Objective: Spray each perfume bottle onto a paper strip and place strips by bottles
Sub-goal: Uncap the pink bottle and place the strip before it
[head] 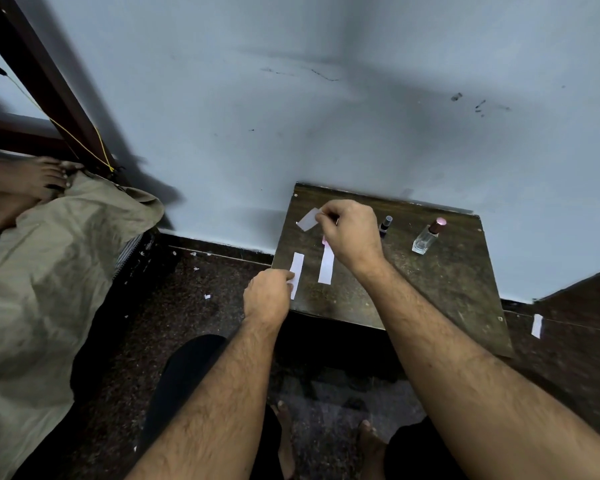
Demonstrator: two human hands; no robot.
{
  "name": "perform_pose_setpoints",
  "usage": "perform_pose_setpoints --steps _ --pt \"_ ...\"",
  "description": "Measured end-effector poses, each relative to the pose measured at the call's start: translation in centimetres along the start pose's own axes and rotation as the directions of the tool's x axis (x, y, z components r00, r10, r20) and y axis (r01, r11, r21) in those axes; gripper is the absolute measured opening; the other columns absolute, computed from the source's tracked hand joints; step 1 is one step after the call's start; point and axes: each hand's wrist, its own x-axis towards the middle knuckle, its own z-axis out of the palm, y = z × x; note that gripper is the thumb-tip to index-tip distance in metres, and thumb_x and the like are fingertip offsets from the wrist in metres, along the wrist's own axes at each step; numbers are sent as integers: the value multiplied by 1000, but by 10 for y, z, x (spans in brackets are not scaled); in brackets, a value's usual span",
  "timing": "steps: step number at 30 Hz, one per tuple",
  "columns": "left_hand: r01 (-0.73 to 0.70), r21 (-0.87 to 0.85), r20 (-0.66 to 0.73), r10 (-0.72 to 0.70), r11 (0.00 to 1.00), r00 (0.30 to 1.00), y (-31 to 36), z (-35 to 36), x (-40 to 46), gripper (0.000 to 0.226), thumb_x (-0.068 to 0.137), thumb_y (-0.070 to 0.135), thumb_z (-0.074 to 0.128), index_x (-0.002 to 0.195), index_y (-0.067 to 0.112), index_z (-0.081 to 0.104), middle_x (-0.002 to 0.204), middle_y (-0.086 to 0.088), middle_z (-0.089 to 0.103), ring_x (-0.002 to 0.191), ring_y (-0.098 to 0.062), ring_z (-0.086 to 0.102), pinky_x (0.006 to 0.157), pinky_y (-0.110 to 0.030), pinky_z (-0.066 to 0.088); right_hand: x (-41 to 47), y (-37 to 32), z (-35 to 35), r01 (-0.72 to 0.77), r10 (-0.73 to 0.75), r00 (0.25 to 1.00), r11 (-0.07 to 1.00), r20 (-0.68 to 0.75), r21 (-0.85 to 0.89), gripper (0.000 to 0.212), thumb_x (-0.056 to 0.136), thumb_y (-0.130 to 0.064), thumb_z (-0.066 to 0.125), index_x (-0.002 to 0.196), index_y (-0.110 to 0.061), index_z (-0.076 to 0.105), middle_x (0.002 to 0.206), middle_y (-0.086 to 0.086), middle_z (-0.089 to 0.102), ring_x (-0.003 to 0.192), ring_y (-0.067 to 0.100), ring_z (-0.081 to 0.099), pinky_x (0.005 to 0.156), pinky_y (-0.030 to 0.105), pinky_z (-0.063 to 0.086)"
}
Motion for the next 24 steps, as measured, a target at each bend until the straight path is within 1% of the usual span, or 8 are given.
perform_pose_setpoints --steps 5,9,11,12,14,17,20,24 --pt "34 -96 -65 -41 995 997 1 -1 -6 31 96 28 56 126 29 64 118 1 69 110 -24 61 86 -37 49 -16 10 -4 -36 34 999 997 24 66 14 88 -20 65 77 -18 73 76 -5 73 76 13 67 73 30 53" --pt "101 -356 -71 -134 929 988 3 0 -5 22 94 32 56 102 24 74 99 4 74 93 -18 64 73 -25 42 -30 18 -5 -38 34 998 995 45 94 9 87 -20 68 80 -20 75 72 -11 69 65 9 63 66 25 50" --pt "124 -564 -17 -161 817 987 5 0 -3 23 94 33 56 85 22 74 85 6 74 77 -15 64 71 -25 43 -37 20 -5 -12 7 999 996 53 90 7 86 -21 69 83 -21 76 73 -11 69 63 7 61 66 25 51" --pt "133 -674 7 -175 727 985 5 0 -2 25 95 33 56 81 21 73 81 6 73 68 -13 62 68 -25 44 -41 21 -5 1 -7 998 996 55 93 7 85 -20 70 83 -22 76 75 -11 71 64 6 61 66 27 52" --pt "182 -837 79 -216 516 973 8 -2 -3 26 97 33 55 89 14 72 83 3 73 57 -10 55 55 -22 43 -46 24 -4 27 -33 997 996 68 90 8 85 -21 70 86 -22 77 80 -9 74 68 8 65 69 30 55" --pt "264 -934 209 -229 240 951 11 -5 -3 32 99 36 53 97 8 69 85 -4 72 55 -8 49 40 -17 32 -54 26 -2 108 -113 989 993 100 53 9 84 -19 70 90 -21 78 86 -4 75 76 14 68 71 34 56" --pt "296 -946 267 -199 129 943 11 -7 -1 34 99 39 53 91 8 67 80 -4 71 51 -6 48 37 -16 28 -61 28 0 228 -229 967 973 108 18 11 82 -12 70 89 -16 77 85 -2 74 77 18 69 70 35 57" --pt "294 -951 275 -168 98 947 10 -8 -2 27 96 34 59 82 12 67 70 1 67 52 -6 45 37 -16 26 -67 29 4 316 -313 943 949 114 -9 11 81 -12 68 87 -15 77 80 -1 72 72 22 69 63 35 56"
